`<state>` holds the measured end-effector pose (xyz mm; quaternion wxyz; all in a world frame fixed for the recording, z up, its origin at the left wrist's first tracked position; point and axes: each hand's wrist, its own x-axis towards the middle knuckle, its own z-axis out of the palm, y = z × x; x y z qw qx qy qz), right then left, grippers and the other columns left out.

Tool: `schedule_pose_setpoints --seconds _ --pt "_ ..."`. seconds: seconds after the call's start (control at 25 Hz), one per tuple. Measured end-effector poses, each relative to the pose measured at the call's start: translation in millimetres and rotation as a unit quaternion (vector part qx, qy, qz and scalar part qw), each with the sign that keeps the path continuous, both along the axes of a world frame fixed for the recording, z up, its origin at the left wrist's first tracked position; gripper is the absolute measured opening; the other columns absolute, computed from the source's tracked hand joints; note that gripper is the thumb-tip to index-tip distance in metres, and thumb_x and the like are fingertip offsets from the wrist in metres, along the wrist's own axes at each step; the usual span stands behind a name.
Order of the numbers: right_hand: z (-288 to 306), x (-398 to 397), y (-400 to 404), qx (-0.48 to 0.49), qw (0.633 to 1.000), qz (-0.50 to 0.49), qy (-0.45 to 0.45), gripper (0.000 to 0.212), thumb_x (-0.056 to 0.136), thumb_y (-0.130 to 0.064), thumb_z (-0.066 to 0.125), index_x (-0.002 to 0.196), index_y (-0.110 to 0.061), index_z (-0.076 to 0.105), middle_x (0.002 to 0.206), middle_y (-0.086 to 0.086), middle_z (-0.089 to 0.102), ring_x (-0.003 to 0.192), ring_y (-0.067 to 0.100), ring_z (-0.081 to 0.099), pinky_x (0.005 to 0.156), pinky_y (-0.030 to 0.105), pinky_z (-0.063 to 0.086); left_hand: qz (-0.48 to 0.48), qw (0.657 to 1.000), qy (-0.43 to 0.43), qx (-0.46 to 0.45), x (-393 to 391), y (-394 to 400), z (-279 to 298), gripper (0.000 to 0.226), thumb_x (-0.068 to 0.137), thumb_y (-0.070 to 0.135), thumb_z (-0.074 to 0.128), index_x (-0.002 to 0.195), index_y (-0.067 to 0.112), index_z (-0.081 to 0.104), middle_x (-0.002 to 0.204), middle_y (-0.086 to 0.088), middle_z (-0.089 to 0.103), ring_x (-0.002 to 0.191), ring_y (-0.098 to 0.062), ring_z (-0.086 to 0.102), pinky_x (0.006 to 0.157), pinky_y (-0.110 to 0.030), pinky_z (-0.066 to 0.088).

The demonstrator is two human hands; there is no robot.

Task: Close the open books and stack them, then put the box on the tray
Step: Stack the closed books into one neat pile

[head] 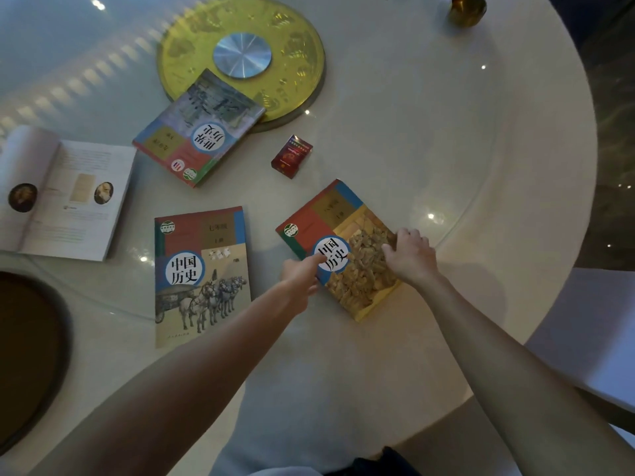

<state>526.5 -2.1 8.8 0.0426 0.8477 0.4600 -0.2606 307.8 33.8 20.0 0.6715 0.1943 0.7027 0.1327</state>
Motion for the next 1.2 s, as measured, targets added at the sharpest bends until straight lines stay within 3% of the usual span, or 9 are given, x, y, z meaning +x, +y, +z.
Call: schedule_pose_setpoints --seconds 0.12,0.32,0.44,0.56,0.68,0.8,0.88,0.96,1.2 --pt "0 -6 -20 0.001 0.995 -0.072 0.068 0.037 0.098 -0.038 0.056 0.117 -0.006 0.058 0.120 0.016 0.064 0.113 0.036 0.060 0.092 0.045 0.050 -0.029 0.999 0.021 0.031 -7 0 -2 0.036 0.086 0.015 0.074 0.114 0.003 0.056 0.098 -0.013 0.064 0.070 -0.016 0.054 0.048 -0.024 0.038" --pt "1 -30 -57 0.033 0.964 -0.170 0.200 0.027 0.090 -0.033 0.060 0.089 -0.007 0.065 0.091 0.013 0.071 0.089 0.033 0.069 0.078 0.047 0.057 -0.054 0.994 -0.006 0.090 -21 -1 10 0.041 0.089 -0.001 0.069 0.123 0.015 0.051 0.114 -0.014 0.068 0.093 -0.022 0.068 0.051 -0.021 0.050" --pt "7 -51 -63 0.030 0.915 -0.247 0.317 0.032 0.088 -0.028 0.060 0.095 0.003 0.067 0.092 0.020 0.074 0.083 0.036 0.074 0.074 0.056 0.062 -0.062 0.992 -0.045 0.100 -39 1 15 0.039 0.092 0.003 0.068 0.129 0.014 0.059 0.119 -0.016 0.070 0.104 -0.029 0.070 0.063 -0.030 0.052" --pt "19 -77 -62 0.022 0.878 -0.279 0.387 0.021 0.096 -0.021 0.062 0.103 -0.005 0.074 0.096 0.013 0.077 0.082 0.029 0.074 0.075 0.045 0.061 -0.047 0.991 -0.075 0.102 -68 6 23 0.033 0.094 0.007 0.066 0.126 0.015 0.062 0.115 -0.018 0.072 0.107 -0.035 0.070 0.076 -0.042 0.058" --pt "26 -107 -56 0.037 0.867 -0.270 0.417 0.020 0.099 -0.025 0.062 0.103 -0.010 0.075 0.103 0.010 0.077 0.088 0.023 0.071 0.076 0.039 0.057 0.000 0.988 -0.132 0.084 -106 14 34 0.030 0.099 0.003 0.057 0.127 0.014 0.059 0.116 -0.022 0.071 0.101 -0.036 0.072 0.073 -0.044 0.061" --pt "28 -141 -41 0.038 0.854 -0.276 0.439 0.025 0.100 -0.028 0.061 0.108 -0.008 0.073 0.108 0.009 0.076 0.097 0.025 0.071 0.084 0.044 0.057 0.026 0.985 -0.148 0.089 -146 21 35 0.035 0.100 0.003 0.055 0.135 0.013 0.056 0.120 -0.022 0.071 0.112 -0.038 0.069 0.087 -0.050 0.059" --pt "29 -161 -30 0.042 0.837 -0.288 0.463 0.021 0.100 -0.026 0.060 0.109 -0.010 0.070 0.107 0.009 0.076 0.095 0.025 0.071 0.085 0.044 0.057 0.054 0.983 -0.155 0.088 -167 25 37 0.036 0.101 0.004 0.055 0.135 0.014 0.057 0.113 -0.018 0.075 0.097 -0.030 0.075 0.075 -0.045 0.062" --pt "28 -182 -20 0.037 0.843 -0.275 0.461 0.023 0.099 -0.026 0.062 0.115 -0.011 0.067 0.109 0.009 0.075 0.097 0.024 0.071 0.081 0.043 0.056 0.073 0.981 -0.152 0.092 -189 29 36 0.037 0.101 0.003 0.055 0.135 0.015 0.058 0.105 -0.015 0.077 0.085 -0.023 0.078 0.067 -0.039 0.063" --pt "19 -227 9 0.040 0.894 -0.202 0.398 0.019 0.095 -0.016 0.067 0.109 -0.003 0.068 0.106 0.013 0.074 0.083 0.018 0.067 0.067 0.032 0.050 0.105 0.987 -0.074 0.101 -241 31 23 0.033 0.099 0.003 0.058 0.131 0.012 0.059 0.111 -0.022 0.073 0.093 -0.033 0.074 0.074 -0.046 0.063"
